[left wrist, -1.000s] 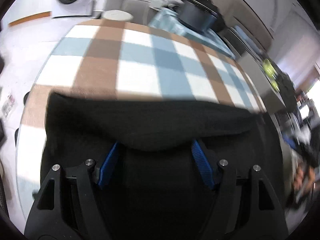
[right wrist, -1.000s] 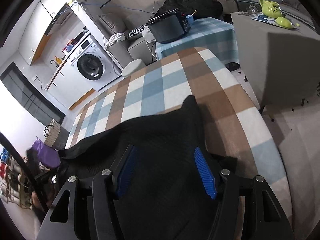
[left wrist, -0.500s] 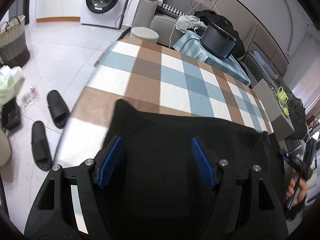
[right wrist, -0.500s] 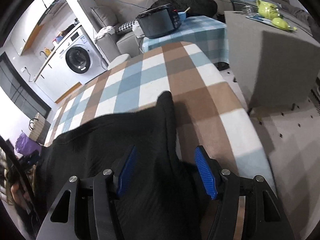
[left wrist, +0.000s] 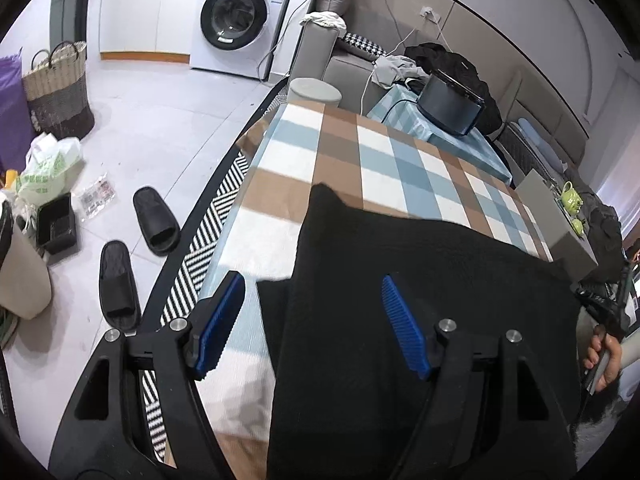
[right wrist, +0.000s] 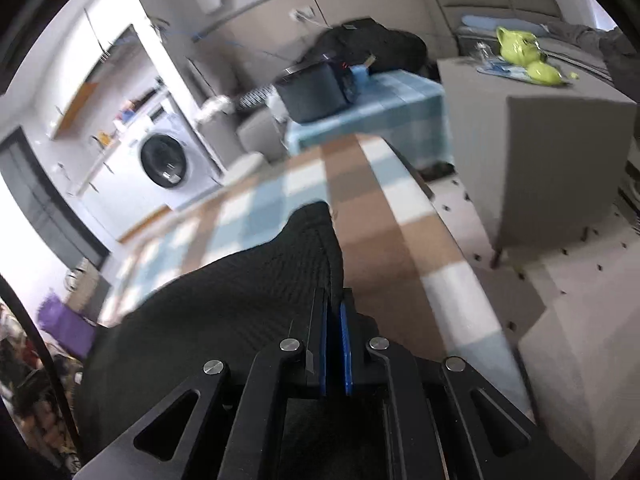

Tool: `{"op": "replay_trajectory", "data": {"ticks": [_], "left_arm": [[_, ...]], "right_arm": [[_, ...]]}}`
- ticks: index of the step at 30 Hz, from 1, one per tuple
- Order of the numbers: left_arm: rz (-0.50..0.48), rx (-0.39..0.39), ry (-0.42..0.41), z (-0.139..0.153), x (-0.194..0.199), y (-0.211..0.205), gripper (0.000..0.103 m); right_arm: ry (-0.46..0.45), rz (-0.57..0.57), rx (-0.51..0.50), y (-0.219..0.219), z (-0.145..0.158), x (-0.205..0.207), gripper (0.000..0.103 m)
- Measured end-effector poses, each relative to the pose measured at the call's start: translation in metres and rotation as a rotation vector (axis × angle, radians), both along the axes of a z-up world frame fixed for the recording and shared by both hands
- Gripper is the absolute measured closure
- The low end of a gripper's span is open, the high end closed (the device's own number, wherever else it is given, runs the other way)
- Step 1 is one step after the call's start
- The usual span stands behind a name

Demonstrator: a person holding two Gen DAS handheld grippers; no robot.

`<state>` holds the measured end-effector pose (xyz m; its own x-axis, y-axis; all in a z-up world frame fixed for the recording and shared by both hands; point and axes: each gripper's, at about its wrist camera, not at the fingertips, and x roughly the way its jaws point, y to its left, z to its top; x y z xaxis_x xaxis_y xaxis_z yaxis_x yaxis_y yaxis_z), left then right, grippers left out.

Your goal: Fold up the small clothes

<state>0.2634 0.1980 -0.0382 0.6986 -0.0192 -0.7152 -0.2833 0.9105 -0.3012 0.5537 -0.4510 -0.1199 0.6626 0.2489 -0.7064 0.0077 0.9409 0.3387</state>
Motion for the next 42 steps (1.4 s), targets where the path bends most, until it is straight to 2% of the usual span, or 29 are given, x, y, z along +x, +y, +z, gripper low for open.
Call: {"op": "replay_trajectory", "data": {"ticks": [2,3,5,6,12,16,21,24,27,31,33,35,37,38,39,40,42], "left_arm": [[0.006,-0.021,0.001,-0.001,-0.015,-0.001,0.034],[0.010,-0.029,-0.002,-0.001,-0.023,-0.001,0.034],[0.013,-0.040,-0.004,-0.003,-0.040,-0.005,0.034],[0.014,-0.044,0.000,-0.005,-0.047,-0.008,0.034],[-0.006,-0.035,0.005,-0.012,-0.099,-0.030,0.034],[-0.038,-0.034,-0.001,-0.016,-0.126,-0.049,0.034],[-0.052,-0.016,0.015,-0.024,-0.158,-0.068,0.034],[-0.050,-0.012,0.015,-0.029,-0.176,-0.073,0.034],[-0.044,-0.022,0.018,-0.034,-0.186,-0.073,0.034],[-0.038,-0.030,0.026,-0.041,-0.195,-0.073,0.034],[-0.040,-0.034,0.025,-0.043,-0.200,-0.073,0.034],[-0.034,-0.035,0.020,-0.043,-0.201,-0.071,0.034],[-0.027,-0.036,0.010,-0.042,-0.204,-0.069,0.034],[-0.025,-0.037,0.007,-0.041,-0.205,-0.068,0.034],[-0.020,-0.039,0.005,-0.040,-0.205,-0.066,0.034],[-0.017,-0.042,0.001,-0.040,-0.206,-0.065,0.034],[-0.018,-0.049,0.002,-0.041,-0.205,-0.064,0.034]], "right_arm": [[0.070,0.025,0.057,-0.001,-0.009,0.002,0.086],[0.080,0.036,0.087,-0.003,-0.010,-0.003,0.083],[0.074,0.057,0.118,-0.004,-0.008,-0.020,0.064],[0.065,0.065,0.131,-0.007,-0.006,-0.032,0.061],[0.059,0.082,0.158,-0.021,-0.007,-0.128,0.059],[0.075,0.084,0.160,-0.023,-0.022,-0.178,0.058],[0.056,0.105,0.171,-0.016,-0.031,-0.207,0.058],[0.017,0.123,0.130,-0.007,-0.029,-0.220,0.058],[-0.030,0.123,0.094,0.000,-0.027,-0.226,0.060],[0.008,0.103,0.066,0.004,-0.033,-0.215,0.066],[0.009,0.089,0.043,0.005,-0.035,-0.213,0.075],[-0.012,0.083,0.037,0.005,-0.033,-0.213,0.096],[-0.109,0.114,0.068,0.004,-0.022,-0.223,0.098],[-0.221,0.163,0.100,0.004,-0.012,-0.239,0.099],[-0.283,0.176,0.082,0.004,-0.006,-0.250,0.099],[-0.309,0.174,0.062,0.004,-0.004,-0.257,0.099],[-0.254,0.164,0.092,-0.004,-0.011,-0.259,0.099]]}}
